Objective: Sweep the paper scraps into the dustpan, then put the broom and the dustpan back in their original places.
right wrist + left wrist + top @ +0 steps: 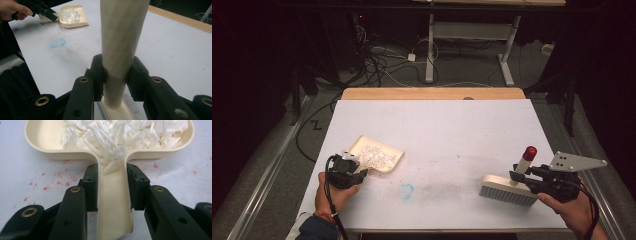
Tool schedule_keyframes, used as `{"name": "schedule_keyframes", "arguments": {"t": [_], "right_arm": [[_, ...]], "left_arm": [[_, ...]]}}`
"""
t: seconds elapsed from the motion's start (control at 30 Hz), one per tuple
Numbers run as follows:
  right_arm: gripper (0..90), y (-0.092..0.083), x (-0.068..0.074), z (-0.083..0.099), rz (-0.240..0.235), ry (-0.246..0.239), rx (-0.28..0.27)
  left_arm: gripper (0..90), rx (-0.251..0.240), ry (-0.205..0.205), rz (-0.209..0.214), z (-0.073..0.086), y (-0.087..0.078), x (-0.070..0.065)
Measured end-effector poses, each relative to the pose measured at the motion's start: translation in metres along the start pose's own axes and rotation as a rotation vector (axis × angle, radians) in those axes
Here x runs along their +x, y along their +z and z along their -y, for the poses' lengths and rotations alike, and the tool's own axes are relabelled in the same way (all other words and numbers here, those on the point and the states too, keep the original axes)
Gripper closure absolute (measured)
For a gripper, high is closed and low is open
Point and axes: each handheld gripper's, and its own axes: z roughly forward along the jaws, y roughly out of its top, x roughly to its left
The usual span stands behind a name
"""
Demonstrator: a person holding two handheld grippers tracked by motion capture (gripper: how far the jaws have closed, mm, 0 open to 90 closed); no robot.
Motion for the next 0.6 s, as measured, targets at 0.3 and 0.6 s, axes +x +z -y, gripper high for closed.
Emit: {"name": "schedule_keyframes", "arguments": {"t": [0.3, 0.6], "right_arm": [[70.8, 0.002, 0.003, -0.002, -0.024, -0.008, 0.012], [70.6, 0.013, -0.001, -0.01, -0.003, -0.004, 0.031]], "left_arm": [[63.6, -0.007, -0.03, -0.023, -0.001, 0.001, 0.004], [59.4, -0.01, -0.043, -0.022, -0.001, 0.004, -0.014]]}}
